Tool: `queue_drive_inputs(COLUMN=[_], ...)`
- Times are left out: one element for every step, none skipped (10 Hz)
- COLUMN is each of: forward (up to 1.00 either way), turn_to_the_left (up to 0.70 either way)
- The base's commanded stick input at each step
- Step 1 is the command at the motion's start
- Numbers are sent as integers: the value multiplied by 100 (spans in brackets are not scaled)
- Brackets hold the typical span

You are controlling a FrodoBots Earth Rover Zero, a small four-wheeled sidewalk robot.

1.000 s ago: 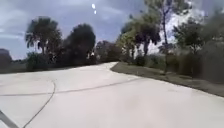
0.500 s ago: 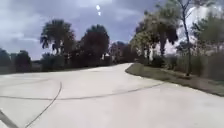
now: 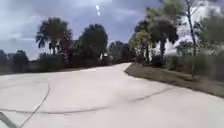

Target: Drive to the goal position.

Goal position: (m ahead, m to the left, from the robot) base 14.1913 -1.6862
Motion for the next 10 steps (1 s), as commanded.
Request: queue_drive_inputs(forward=[85, 85, 85, 85, 85, 85, 85, 85, 85, 85], turn_to_the_left=[0, 0, 0, 0, 0, 0, 0, 0, 0, 0])
